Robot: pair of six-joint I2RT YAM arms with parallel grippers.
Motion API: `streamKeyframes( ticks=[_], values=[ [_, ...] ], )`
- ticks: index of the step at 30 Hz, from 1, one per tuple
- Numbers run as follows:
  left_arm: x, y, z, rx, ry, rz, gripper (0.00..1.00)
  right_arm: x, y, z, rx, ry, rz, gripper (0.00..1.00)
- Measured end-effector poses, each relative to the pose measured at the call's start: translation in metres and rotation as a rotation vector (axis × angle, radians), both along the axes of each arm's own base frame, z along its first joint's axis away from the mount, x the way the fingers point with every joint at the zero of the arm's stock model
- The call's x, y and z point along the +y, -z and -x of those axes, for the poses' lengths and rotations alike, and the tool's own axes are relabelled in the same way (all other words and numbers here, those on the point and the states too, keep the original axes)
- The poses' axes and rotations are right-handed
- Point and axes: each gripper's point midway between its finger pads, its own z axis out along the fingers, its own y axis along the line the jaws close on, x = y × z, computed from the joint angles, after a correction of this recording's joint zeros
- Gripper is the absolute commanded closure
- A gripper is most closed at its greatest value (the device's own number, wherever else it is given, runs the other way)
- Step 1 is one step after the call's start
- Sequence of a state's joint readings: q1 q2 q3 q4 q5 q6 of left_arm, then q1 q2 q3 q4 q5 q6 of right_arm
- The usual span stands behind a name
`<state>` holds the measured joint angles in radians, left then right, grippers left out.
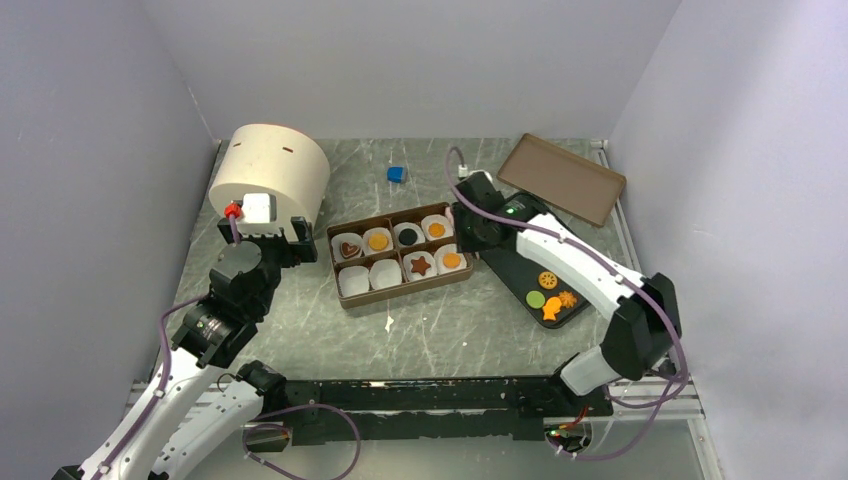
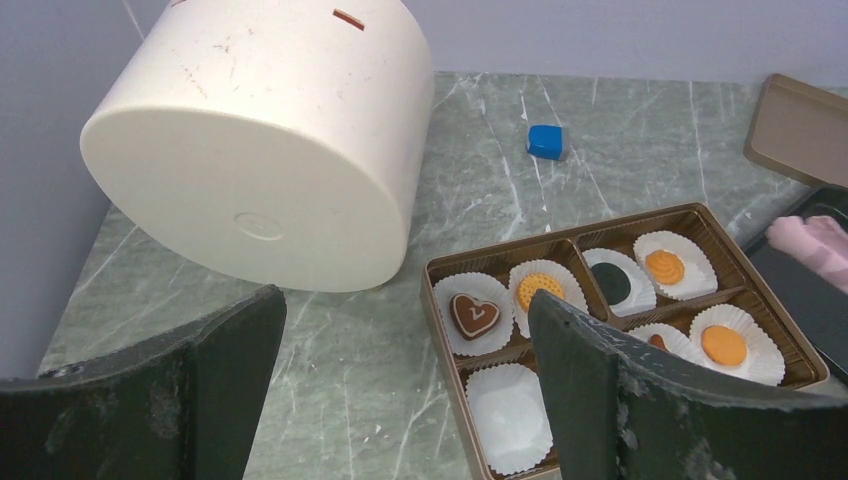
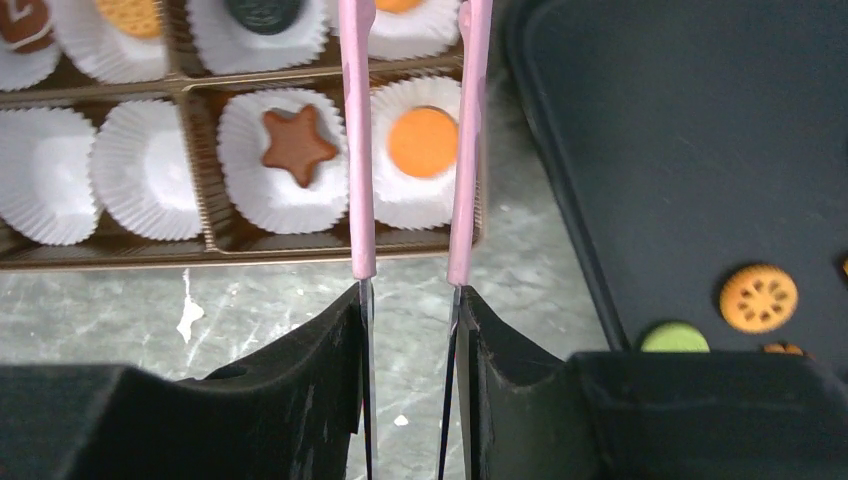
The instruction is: Pack the cookies
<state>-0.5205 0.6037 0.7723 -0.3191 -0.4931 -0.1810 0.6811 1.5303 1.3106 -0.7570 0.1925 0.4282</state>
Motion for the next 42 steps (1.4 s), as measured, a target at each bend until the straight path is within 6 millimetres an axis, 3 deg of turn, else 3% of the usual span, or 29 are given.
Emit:
streamKeyframes(
  ticks=[5,15,24,32,42],
  values=[
    [-0.001,0.000,0.000,0.000,0.006,0.001,0.04,-0.043,-0.002,0.001,0.002,0.135,0.001,0.61],
    [-0.002,-0.002,0.000,-0.006,0.008,0.004,0.04,-0.116,0.046,0.017,0.124,0.341,0.038,0.59],
    [-0.003,-0.003,0.001,-0.013,0.014,0.007,0.04,-0.167,0.063,0.021,0.144,0.510,0.051,0.58],
    [-0.005,-0.006,0.001,-0.021,0.020,0.011,0.04,-0.198,0.069,0.014,0.125,0.607,0.084,0.55],
    [-0.007,-0.006,0.001,-0.022,0.028,0.012,0.04,-0.217,0.085,0.003,0.139,0.650,0.102,0.53]
  ],
)
